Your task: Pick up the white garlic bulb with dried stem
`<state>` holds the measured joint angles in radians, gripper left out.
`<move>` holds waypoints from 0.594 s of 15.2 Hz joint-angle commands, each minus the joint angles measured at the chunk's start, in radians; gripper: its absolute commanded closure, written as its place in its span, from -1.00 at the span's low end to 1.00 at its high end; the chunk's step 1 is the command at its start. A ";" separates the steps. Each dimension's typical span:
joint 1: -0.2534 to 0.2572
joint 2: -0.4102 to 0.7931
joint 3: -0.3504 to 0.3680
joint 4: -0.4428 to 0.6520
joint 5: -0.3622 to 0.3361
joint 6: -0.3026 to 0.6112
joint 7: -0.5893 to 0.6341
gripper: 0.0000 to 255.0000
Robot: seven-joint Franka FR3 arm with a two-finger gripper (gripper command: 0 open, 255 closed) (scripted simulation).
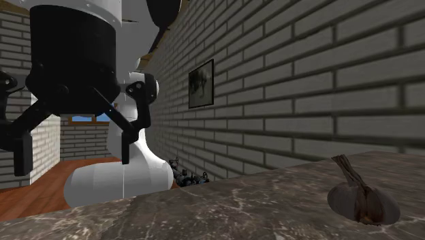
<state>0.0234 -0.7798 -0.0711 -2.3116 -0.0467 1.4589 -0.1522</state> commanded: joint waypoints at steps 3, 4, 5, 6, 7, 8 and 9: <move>0.016 0.029 0.032 0.018 0.040 0.010 0.040 -1.00; 0.024 0.044 0.048 0.029 0.060 0.015 0.060 -1.00; 0.032 0.061 0.064 0.040 0.078 0.020 0.080 -1.00; 0.040 0.078 0.079 0.053 0.097 0.026 0.099 -1.00; 0.047 0.096 0.095 0.066 0.114 0.032 0.119 -1.00; 0.054 0.114 0.110 0.080 0.131 0.037 0.138 -1.00; 0.061 0.133 0.125 0.096 0.148 0.043 0.156 -1.00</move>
<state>0.0773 -0.6741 0.0394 -2.2414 0.0836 1.4981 -0.0151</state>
